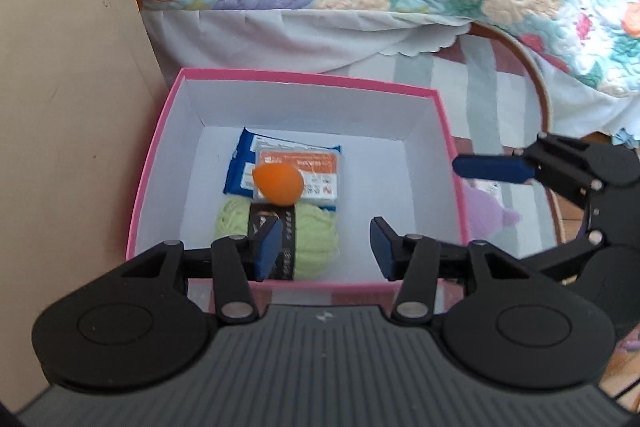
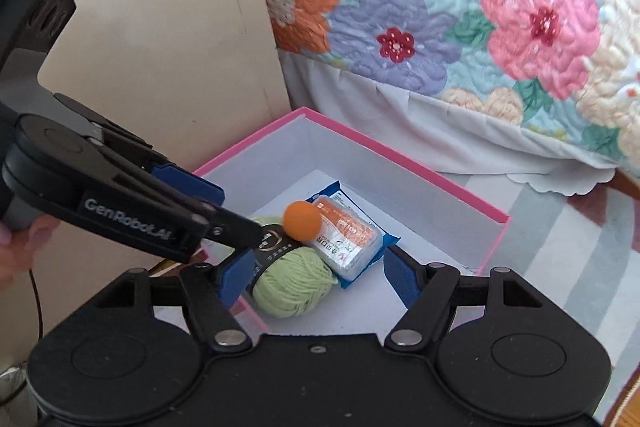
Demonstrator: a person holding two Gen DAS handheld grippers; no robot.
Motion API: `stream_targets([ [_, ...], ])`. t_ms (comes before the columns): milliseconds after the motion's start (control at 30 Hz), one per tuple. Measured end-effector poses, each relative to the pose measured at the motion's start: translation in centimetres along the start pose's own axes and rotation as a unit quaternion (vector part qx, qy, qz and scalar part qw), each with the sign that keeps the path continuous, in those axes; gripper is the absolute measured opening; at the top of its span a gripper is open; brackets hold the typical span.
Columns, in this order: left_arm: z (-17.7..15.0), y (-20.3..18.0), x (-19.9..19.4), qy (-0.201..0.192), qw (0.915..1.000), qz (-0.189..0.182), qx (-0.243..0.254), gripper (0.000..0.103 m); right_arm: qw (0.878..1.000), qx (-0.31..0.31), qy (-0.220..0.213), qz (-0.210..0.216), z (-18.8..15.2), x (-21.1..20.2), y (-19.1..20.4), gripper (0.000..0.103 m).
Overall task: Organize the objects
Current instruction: 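Withdraw the left tool from the pink box toward the lilac plush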
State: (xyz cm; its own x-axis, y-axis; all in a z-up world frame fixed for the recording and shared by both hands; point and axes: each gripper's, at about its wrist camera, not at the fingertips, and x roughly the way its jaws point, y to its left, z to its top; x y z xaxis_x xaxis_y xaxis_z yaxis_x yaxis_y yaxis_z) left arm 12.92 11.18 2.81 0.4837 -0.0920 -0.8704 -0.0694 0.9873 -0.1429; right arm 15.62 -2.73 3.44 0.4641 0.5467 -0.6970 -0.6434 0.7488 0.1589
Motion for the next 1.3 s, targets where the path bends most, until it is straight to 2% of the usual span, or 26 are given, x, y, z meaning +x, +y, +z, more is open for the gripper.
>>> stream_targets([
  [100, -0.7, -0.2, -1.0, 0.011, 0.9999, 0.003, -0.012, 0.049, 1.0, -0.012, -0.008, -0.001, 0.1, -2.2, 0.2, 0.076],
  [333, -2.5, -1.7, -3.8, 0.009, 0.9999, 0.007, -0.006, 0.05, 0.999, -0.046, -0.013, 0.002, -0.5, -6.3, 0.8, 0.078],
  [367, -2.7, -2.0, -4.5, 0.0, 0.9998, 0.018, -0.008, 0.05, 0.999, -0.05, -0.01, 0.006, -0.6, -6.7, 0.9, 0.078],
  [433, -3.6, -3.1, -6.5, -0.044, 0.9977, 0.051, -0.002, 0.052, 0.998, -0.054, -0.008, 0.011, -1.1, -7.7, 1.0, 0.078],
  [467, -3.9, -3.6, -7.1, -0.05, 0.9973, 0.054, 0.009, 0.055, 0.998, -0.055, -0.008, 0.012, -1.3, -8.1, 1.1, 0.078],
  [533, -4.6, -4.3, -8.4, -0.053, 0.998, 0.029, 0.017, 0.057, 0.998, -0.058, -0.007, 0.013, -1.7, -9.0, 1.1, 0.078],
  [600, -5.2, -5.1, -9.0, -0.047, 0.9986, 0.008, 0.024, 0.06, 0.998, -0.063, -0.009, 0.013, -2.2, -9.8, 1.3, 0.079],
  [767, -7.3, -6.5, -8.5, -0.008, 0.9994, -0.013, 0.031, 0.062, 0.997, -0.07, -0.012, 0.013, -3.3, -11.9, 1.9, 0.081],
  [933, -8.6, -7.1, -7.6, 0.022, 0.9994, -0.012, 0.025, 0.063, 0.996, -0.084, -0.005, 0.004, -4.9, -13.8, 2.6, 0.085],
  [1100, -9.6, -7.6, -6.9, 0.016, 0.9993, -0.007, 0.034, 0.078, 0.995, -0.094, 0.018, 0.003, -6.6, -14.7, 2.9, 0.093],
  [1233, -10.2, -7.7, -5.2, 0.042, 0.9987, -0.021, 0.021, 0.078, 0.992, -0.123, 0.03, -0.017, -7.9, -14.8, 3.6, 0.093],
  [1300, -10.7, -7.5, -4.6, 0.049, 0.9982, -0.033, 0.007, 0.083, 0.991, -0.132, 0.03, -0.019, -8.4, -15.0, 3.7, 0.093],
])
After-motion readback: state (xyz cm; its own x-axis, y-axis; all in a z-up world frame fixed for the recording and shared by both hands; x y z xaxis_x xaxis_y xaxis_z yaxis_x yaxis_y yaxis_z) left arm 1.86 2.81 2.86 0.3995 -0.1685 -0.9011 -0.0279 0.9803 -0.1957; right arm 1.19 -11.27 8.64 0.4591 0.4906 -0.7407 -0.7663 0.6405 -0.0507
